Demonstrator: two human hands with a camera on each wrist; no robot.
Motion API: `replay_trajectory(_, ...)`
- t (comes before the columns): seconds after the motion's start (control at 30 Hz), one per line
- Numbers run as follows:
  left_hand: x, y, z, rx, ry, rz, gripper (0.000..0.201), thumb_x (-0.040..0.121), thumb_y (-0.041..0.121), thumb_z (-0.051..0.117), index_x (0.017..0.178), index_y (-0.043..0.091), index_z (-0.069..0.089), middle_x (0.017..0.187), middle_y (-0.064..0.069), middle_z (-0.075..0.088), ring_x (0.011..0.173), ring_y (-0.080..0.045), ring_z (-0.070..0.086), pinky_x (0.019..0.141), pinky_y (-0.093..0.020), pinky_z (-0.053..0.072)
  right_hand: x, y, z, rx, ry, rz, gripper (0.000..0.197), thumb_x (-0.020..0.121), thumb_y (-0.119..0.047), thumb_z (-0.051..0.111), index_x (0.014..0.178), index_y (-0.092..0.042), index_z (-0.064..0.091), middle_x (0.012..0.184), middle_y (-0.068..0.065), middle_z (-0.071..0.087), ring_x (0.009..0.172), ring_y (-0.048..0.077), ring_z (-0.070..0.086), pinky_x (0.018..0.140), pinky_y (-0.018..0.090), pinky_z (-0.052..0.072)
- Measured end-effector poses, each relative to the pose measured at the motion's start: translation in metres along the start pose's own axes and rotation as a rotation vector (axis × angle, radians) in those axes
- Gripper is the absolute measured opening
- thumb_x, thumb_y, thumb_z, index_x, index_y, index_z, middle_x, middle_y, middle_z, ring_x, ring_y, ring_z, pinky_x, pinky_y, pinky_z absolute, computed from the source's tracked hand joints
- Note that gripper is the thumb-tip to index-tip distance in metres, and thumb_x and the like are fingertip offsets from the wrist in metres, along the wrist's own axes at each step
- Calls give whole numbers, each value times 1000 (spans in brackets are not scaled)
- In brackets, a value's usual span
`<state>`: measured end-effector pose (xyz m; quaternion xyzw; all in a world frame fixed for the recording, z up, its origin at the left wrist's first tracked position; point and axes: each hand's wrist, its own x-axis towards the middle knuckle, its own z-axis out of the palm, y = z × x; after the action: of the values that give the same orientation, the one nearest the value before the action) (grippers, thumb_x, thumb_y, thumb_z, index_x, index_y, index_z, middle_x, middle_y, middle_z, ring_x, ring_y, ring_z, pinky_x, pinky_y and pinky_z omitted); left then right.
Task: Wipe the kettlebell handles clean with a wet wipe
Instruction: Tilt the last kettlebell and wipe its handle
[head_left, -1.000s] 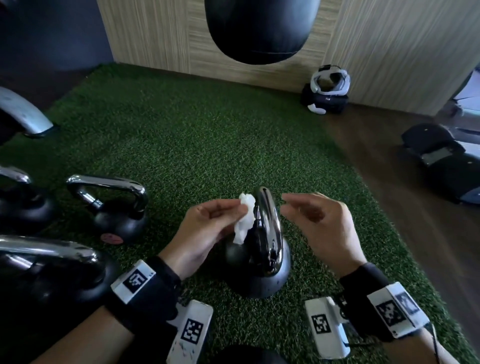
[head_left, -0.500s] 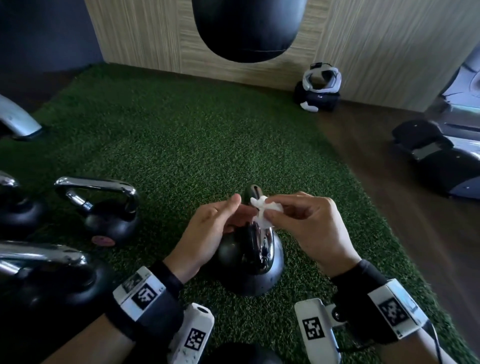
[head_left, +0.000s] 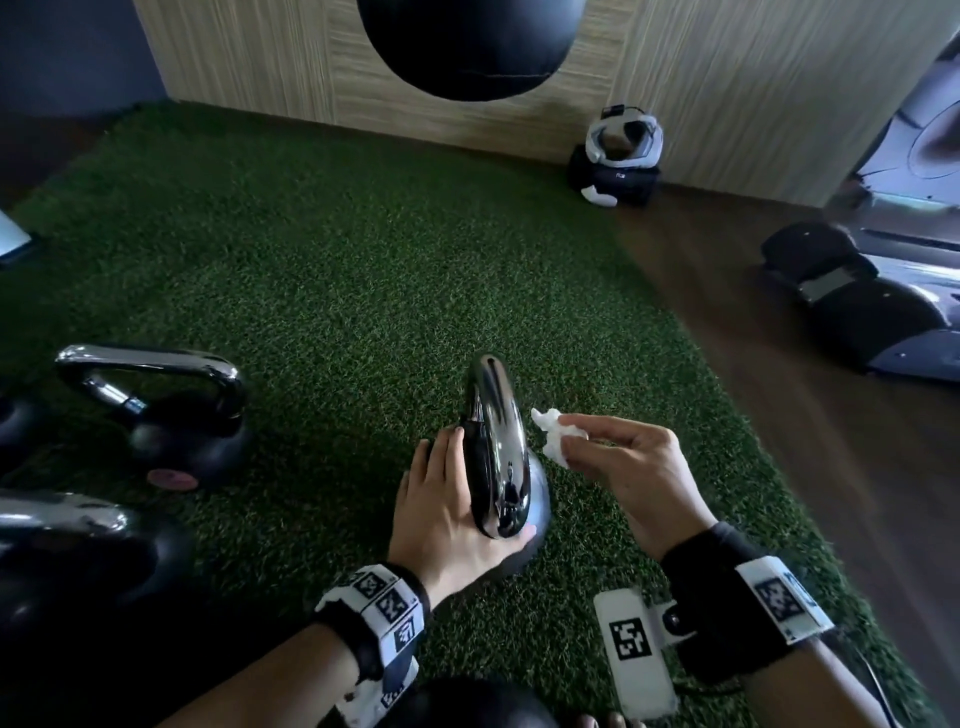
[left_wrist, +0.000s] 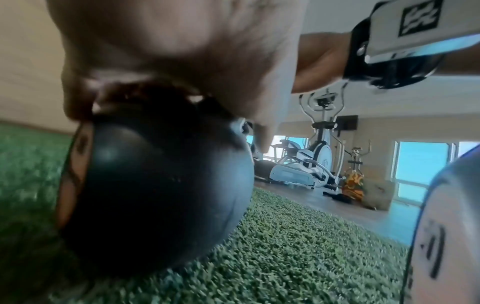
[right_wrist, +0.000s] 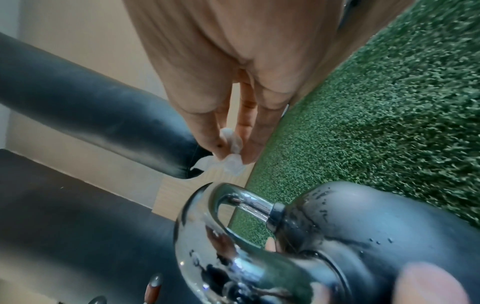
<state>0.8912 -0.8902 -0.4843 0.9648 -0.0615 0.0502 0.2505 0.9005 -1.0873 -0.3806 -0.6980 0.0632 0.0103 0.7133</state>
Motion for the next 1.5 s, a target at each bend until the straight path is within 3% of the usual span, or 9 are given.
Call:
replay_trajectory(0.27,5,-11,7,-81,186,178,124,69,85,63,149,-6,36,151,-19,49,141,-29,46,124,-45,29,0,18,7,110,19,111,25,84,5,74,109,0,75,101,15,80,91,24,77,81,28,62)
replay_trajectory(0.47,19,-27,1,-129,87,293,124,68,85,66,151,-2,35,151,-14,47,141,-26,44,125,-43,28,0,33,9,201,10,172,18,95,3,62,107,0,75,97,16,76,82,18,69,72,23,61)
replay_trajectory(0.57,31,-43,-15,-244,-97,398,120,65,78,76,155,15,29,154,2,42,144,-18,38,124,-48,27,1,39,9,203,18,169,19,93,0,65,110,1,74,98,15,75,82,18,69,73,22,60)
replay_trajectory(0.73,38,-51,-39,-477,-218,452,118,58,46,97,133,78,12,139,48,24,140,-11,41,122,-40,28,15,40,20,69,137,147,32,83,4,77,114,-5,74,104,13,79,94,25,75,85,31,62)
replay_trajectory(0.9,35,-54,-35,-417,-184,463,119,56,51,97,138,74,14,138,59,14,140,-6,35,122,-49,31,47,48,43,-169,159,59,44,83,-15,81,125,-15,70,119,0,73,107,15,70,95,33,58)
replay_trajectory(1.07,33,-53,-34,-422,-175,420,121,56,47,98,132,81,11,135,61,13,144,-16,36,123,-49,30,65,62,51,-355,157,4,26,71,-36,83,96,-29,82,91,-8,81,90,19,77,87,47,62)
replay_trajectory(1.23,33,-53,-35,-413,-201,403,114,57,55,95,141,67,19,140,57,12,146,-9,29,124,-52,27,71,48,50,-460,145,-106,13,88,-15,76,75,-14,74,75,6,75,71,27,73,74,56,62)
replay_trajectory(1.37,33,-50,-36,-467,-193,383,119,56,48,98,134,78,13,143,45,27,142,-10,39,122,-48,32,67,31,50,-463,187,-222,5,90,-19,78,90,-15,79,82,5,77,74,16,70,72,33,59)
replay_trajectory(1.5,32,-48,-37,-491,-180,365,119,56,45,100,135,77,17,143,44,32,142,-12,42,120,-52,35,66,33,50,-283,56,32,40,92,-2,72,129,5,58,123,20,67,111,30,67,96,36,58)
